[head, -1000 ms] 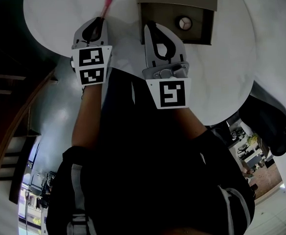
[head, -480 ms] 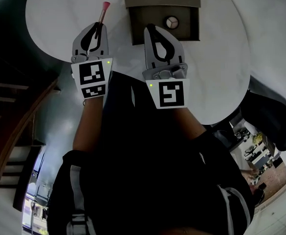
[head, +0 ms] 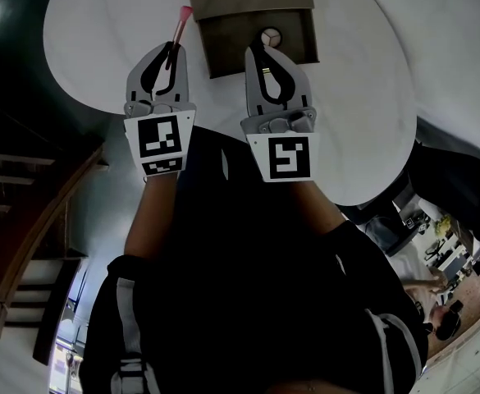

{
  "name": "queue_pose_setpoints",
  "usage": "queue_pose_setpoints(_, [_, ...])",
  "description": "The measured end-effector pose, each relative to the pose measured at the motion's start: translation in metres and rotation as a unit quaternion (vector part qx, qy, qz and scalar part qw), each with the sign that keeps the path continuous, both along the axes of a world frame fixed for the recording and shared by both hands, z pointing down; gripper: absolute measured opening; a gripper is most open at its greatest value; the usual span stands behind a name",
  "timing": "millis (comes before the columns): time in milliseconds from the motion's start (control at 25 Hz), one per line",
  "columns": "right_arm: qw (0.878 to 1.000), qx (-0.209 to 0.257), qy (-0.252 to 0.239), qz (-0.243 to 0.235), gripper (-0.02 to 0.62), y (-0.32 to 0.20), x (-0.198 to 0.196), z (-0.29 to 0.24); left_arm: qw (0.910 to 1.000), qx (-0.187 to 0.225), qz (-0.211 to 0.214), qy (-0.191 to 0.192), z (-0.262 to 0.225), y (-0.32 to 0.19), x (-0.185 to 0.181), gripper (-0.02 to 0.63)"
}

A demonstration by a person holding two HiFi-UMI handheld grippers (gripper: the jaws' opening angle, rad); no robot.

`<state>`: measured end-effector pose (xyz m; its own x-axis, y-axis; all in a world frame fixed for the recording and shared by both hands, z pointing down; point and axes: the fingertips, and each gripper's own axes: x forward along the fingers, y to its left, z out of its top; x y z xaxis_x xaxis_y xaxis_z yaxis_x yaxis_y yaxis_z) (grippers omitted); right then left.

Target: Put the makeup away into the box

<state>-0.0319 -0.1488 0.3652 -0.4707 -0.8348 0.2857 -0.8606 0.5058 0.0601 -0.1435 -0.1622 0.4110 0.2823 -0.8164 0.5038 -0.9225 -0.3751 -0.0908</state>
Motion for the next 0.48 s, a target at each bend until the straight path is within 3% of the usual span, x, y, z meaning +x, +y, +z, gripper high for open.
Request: queue_pose_setpoints(480, [0.999,-0.015,0.004,0.046,0.023,0.007,0.041,0.010,0.9964,-0.023,0.081,-0.003,0.018,-0.001,0.061,0.049])
